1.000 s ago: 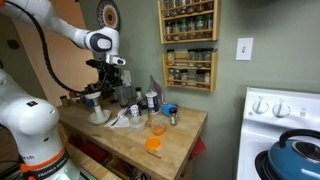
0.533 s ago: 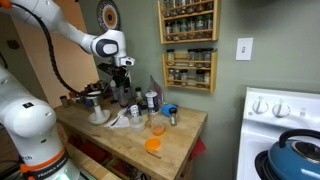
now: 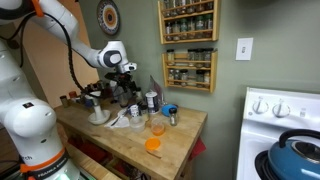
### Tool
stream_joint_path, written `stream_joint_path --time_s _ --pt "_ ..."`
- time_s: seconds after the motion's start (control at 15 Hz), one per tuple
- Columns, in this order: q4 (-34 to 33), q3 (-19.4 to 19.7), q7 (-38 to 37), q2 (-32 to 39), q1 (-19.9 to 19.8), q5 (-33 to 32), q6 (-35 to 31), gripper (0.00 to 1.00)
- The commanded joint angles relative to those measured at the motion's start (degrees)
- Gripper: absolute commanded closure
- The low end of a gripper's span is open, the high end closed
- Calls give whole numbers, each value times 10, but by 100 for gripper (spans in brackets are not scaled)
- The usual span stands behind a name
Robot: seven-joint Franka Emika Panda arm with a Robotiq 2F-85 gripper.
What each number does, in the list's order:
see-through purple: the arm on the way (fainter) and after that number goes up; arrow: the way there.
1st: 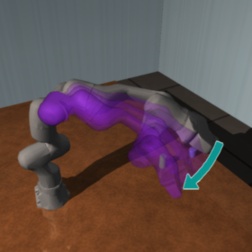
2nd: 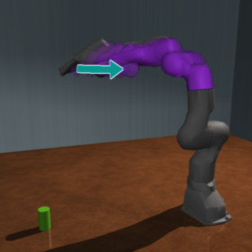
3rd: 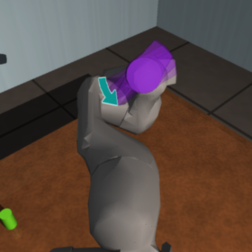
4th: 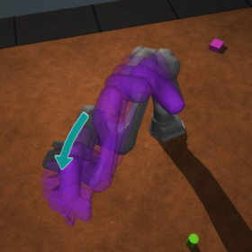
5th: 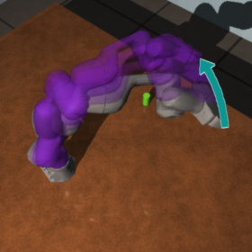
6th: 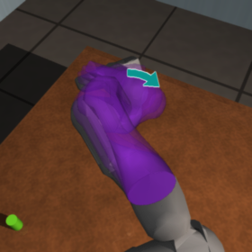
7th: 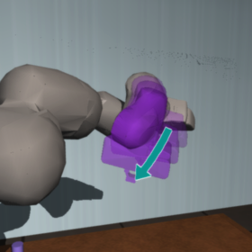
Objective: Move a pen from the blue cup to the container
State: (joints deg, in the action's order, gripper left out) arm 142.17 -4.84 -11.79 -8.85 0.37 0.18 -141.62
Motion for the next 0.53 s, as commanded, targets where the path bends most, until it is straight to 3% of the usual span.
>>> stream_joint_path --time_s 0.0,0.07,0.33,0.47 --pt "-46 11 69 56 27 88 27 0" --pt "-20 5 22 35 16 35 3 0" --pt "-43 7 55 57 24 75 11 0" --pt "-44 4 68 83 29 94 -30 0"
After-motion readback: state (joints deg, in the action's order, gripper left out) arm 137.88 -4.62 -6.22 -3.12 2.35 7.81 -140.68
